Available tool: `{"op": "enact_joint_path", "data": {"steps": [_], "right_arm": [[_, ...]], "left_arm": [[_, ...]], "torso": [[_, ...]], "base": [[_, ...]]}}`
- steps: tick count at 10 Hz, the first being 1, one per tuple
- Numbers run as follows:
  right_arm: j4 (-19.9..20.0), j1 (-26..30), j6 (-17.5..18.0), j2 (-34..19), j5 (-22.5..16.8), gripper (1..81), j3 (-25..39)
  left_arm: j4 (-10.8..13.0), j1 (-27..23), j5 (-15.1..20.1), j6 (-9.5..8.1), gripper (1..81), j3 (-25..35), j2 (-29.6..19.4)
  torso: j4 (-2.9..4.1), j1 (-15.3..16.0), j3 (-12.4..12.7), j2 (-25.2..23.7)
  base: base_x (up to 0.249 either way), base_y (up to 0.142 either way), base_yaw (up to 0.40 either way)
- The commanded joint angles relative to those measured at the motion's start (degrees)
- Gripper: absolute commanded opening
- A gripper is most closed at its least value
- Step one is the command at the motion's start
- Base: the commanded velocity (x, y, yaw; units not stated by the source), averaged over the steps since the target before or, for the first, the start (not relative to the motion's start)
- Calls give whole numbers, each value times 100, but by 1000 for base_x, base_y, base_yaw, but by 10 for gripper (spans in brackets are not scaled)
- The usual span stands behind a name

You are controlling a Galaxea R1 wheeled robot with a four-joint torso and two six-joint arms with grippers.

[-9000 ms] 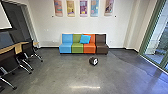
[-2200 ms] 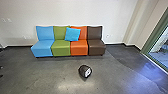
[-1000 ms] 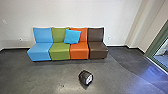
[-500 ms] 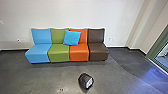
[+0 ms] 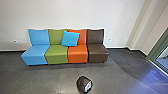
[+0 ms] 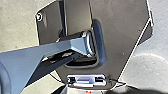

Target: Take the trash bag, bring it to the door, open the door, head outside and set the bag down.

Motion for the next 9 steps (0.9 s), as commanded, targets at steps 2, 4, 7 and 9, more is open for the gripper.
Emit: {"op": "enact_joint_path", "data": {"steps": [2, 4, 7, 9], "right_arm": [[7, 109, -14, -94, -414, 811, 58], [8, 109, -14, -94, -414, 811, 58], [16, 100, -14, -94, -414, 811, 49], [34, 109, -14, -94, -414, 811, 14]], "left_arm": [[-13, -114, 366, -4, 811, 59, 2], [-13, -114, 366, -4, 811, 59, 2], [-13, -114, 366, -4, 811, 59, 2], [-13, -114, 366, -4, 811, 59, 2]], "torso": [[0, 0, 0, 0], [0, 0, 0, 0], [0, 0, 0, 0], [0, 0, 0, 0]], "base": [[145, -81, 0], [144, -81, 0], [143, -79, 0], [143, -74, 0]]}}
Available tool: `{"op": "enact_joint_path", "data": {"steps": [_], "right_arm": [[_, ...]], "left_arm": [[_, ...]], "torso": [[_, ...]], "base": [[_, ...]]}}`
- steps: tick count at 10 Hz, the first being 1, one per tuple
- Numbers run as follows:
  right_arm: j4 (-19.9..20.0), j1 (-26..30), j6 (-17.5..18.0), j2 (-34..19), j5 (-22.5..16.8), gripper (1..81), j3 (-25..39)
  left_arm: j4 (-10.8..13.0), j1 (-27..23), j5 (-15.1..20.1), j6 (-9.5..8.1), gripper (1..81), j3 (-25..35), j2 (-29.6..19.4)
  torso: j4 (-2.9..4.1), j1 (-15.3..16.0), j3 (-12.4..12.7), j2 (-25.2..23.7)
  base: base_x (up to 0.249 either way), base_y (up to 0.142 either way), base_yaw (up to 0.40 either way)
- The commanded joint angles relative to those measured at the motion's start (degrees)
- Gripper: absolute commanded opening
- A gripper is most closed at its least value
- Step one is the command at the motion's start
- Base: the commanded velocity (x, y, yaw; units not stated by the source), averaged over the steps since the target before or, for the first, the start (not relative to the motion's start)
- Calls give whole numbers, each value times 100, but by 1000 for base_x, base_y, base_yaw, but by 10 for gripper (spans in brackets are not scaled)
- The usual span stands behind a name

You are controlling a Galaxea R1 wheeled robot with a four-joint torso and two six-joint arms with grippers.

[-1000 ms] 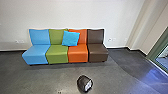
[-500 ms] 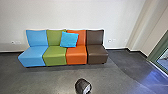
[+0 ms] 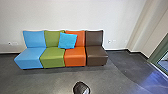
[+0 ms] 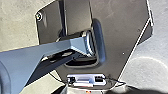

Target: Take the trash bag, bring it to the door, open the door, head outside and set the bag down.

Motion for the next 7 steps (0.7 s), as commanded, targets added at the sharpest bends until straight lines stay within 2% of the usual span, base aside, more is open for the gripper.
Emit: {"op": "enact_joint_path", "data": {"steps": [1, 7], "right_arm": [[40, 112, -14, -94, -411, 811, 1], [40, 111, -14, -76, -411, 811, -43]], "left_arm": [[-24, -116, 363, -4, 811, 59, 0], [-24, -116, 363, -4, 811, 59, 0]], "torso": [[0, 0, 0, 0], [0, 0, 0, 0]], "base": [[139, -62, 0], [118, 0, 0]]}}
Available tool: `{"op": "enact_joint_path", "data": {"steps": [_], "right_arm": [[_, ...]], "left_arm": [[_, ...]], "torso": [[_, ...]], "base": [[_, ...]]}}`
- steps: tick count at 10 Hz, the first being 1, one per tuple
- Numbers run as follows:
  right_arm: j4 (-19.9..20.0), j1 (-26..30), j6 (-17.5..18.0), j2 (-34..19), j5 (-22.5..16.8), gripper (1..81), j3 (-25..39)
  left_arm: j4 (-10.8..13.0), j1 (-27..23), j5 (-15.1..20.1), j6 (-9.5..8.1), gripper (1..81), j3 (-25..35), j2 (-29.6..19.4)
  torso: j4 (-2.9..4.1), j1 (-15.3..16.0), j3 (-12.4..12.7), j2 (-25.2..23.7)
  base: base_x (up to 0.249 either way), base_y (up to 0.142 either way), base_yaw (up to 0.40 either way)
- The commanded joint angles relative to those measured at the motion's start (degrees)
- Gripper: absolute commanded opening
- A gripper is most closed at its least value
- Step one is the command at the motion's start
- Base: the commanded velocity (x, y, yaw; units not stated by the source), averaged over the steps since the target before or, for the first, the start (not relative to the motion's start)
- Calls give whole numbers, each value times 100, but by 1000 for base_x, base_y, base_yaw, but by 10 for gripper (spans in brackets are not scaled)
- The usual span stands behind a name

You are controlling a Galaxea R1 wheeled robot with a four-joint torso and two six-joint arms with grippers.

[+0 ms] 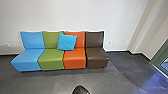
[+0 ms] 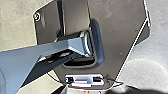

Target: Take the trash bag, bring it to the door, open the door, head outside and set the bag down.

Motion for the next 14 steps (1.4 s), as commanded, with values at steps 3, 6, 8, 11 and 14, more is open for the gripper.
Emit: {"op": "enact_joint_path", "data": {"steps": [3, 6, 8, 11, 14], "right_arm": [[26, 103, -14, -93, -411, 811, 46], [35, 102, -14, -84, -411, 811, 20], [44, 111, -14, -84, -411, 811, 20], [44, 111, -14, -84, -411, 811, 20], [53, 111, 12, -84, -411, 811, 20]], "left_arm": [[-31, -108, 363, -4, 811, 57, -9], [-22, -108, 363, -4, 811, 57, -9], [-22, -108, 363, -4, 811, 57, -9], [-22, -108, 363, -4, 811, 57, -9], [-31, -108, 363, -13, 811, 57, -18]], "torso": [[0, 0, 0, 0], [0, -2, 0, 0], [0, 0, 0, 0], [0, 0, 0, 0], [0, 2, 0, 1]], "base": [[110, 0, 0], [97, 0, 0], [94, 0, 0], [87, 0, 0], [24, 0, 0]]}}
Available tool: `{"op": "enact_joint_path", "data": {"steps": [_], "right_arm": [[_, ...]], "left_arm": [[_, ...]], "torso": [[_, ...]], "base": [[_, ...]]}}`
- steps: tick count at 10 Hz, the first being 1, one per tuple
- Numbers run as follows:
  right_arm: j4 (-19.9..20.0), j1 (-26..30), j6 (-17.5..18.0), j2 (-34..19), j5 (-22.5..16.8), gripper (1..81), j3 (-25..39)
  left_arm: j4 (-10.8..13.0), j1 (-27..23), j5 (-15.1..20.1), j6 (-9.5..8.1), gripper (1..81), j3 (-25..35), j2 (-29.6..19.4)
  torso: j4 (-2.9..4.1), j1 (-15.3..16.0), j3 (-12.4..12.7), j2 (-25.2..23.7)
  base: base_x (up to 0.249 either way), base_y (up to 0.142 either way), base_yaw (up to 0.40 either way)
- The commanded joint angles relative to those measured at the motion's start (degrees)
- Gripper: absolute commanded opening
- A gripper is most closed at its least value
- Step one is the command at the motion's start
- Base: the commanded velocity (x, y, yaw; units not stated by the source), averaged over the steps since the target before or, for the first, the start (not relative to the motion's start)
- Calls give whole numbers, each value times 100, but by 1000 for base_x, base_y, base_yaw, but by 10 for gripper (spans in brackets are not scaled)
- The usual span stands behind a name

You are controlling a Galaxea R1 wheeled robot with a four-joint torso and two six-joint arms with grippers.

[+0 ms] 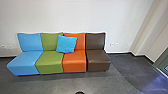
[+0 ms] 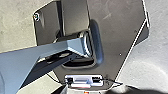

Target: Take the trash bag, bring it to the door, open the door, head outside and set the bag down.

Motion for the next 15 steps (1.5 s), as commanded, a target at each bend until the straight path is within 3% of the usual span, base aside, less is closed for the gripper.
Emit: {"op": "enact_joint_path", "data": {"steps": [1, 3, 5, 8, 10, 12, 13, 14, 15], "right_arm": [[27, 102, 22, -84, -424, 811, 42], [27, 84, 22, -145, -468, 811, 137], [27, 67, 22, -382, -477, 811, 488], [35, 128, 39, -1007, -485, 811, 1447], [35, 163, 39, -1411, -520, 811, 1974], [61, 251, 83, -1762, -573, 811, 2335], [123, 321, 83, -1956, -582, 811, 2519], [167, 382, 83, -2174, -626, 811, 2790], [176, 418, 83, -2431, -626, 811, 3117]], "left_arm": [[-31, -99, 373, -11, 811, 57, -22], [-22, -99, 373, -20, 811, 93, -66], [-162, -99, 364, -20, 811, 380, -250], [-408, -169, 364, -28, 811, 1419, -1059], [-637, -240, 356, -28, 811, 1832, -1507], [-716, -327, 355, -28, 811, 2096, -1753], [-804, -397, 364, -28, 811, 2201, -1850], [-821, -459, 364, -37, 811, 2393, -2007], [-996, -538, 364, -46, 811, 2702, -2271]], "torso": [[0, 0, 0, -1], [0, -2, 0, -1], [0, -2, 0, -1], [0, -2, 0, -1], [0, -2, 0, -1], [0, -2, 0, -1], [0, 367, 0, -574], [0, 382, 0, -598], [0, 437, 0, -688]], "base": [[0, 0, 0], [0, 0, 0], [0, 0, 0], [0, 0, 0], [0, 0, 0], [0, 0, 0], [0, 0, 0], [0, 0, 0], [0, 0, 0]]}}
